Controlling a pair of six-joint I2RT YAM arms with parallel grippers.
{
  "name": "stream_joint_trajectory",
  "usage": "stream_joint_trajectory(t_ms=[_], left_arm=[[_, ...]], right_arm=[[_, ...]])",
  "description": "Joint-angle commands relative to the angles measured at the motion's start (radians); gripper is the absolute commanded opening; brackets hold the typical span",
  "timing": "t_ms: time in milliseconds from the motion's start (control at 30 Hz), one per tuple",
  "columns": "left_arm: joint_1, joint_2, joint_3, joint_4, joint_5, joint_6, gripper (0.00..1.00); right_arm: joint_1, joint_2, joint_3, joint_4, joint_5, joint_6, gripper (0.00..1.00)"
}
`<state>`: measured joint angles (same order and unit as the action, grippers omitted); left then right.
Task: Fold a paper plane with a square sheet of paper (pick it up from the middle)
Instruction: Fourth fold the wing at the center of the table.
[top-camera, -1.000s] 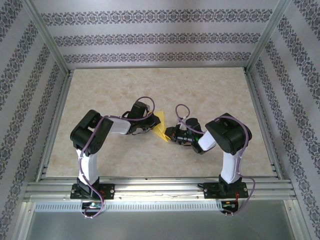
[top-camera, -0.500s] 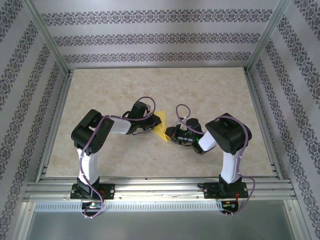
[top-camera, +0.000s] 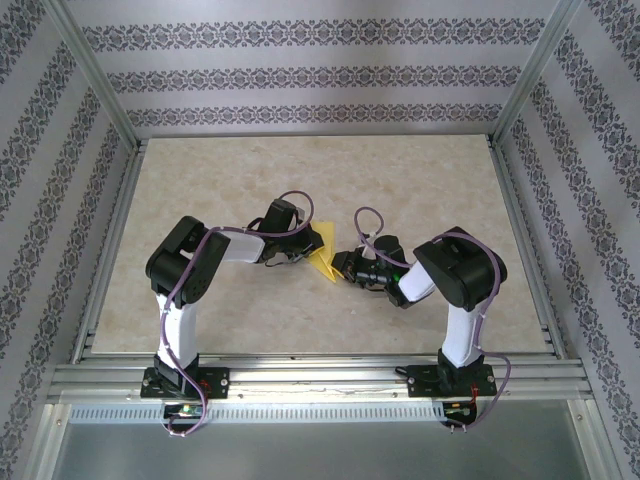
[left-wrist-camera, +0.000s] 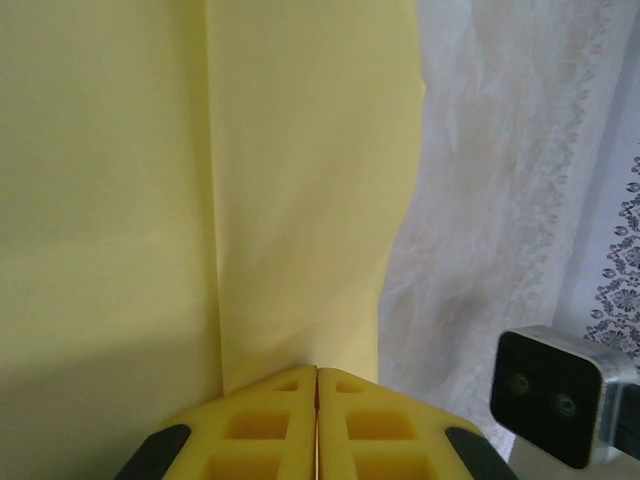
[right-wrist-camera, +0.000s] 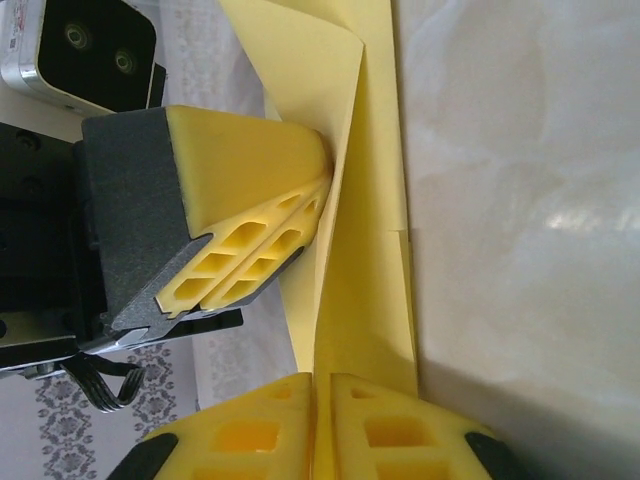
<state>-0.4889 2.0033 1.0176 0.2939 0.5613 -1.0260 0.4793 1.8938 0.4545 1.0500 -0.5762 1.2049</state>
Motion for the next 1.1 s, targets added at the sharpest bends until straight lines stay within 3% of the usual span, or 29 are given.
stream_joint_trajectory(t_ms=[0,67,167,267,400,500,733,1067], left_arm=[[0.007,0.032,0.017,-0.095,0.010,0.043,0.10],[0.008,0.032,0.021,-0.099,0.008,0.044,0.10],[0.009,0.035,0.025,-0.096,0.014,0.043,0.09],[0.008,0.034,0.026,-0.097,0.014,0.044,0.09],[0.008,0.038,0.028,-0.090,0.017,0.038,0.09],[0.008,0.042,0.031,-0.089,0.021,0.040,0.09],[0.006,0.038,0.015,-0.073,0.017,0.032,0.09],[0.006,0.032,0.002,-0.068,0.019,0.034,0.09]], right_arm=[[-0.011,-0.065,-0.025,-0.100,0.014,-0.037,0.16],[-0.014,-0.115,-0.041,-0.132,0.041,-0.059,0.23],[-0.031,-0.202,-0.027,-0.265,0.054,-0.121,0.25],[-0.022,-0.293,0.024,-0.446,0.065,-0.202,0.21],[0.030,-0.342,0.137,-0.710,0.089,-0.343,0.06],[0.050,-0.307,0.177,-0.737,0.069,-0.334,0.00],[0.120,-0.234,0.272,-0.819,0.080,-0.360,0.00],[0.122,-0.163,0.341,-0.898,0.109,-0.380,0.00]])
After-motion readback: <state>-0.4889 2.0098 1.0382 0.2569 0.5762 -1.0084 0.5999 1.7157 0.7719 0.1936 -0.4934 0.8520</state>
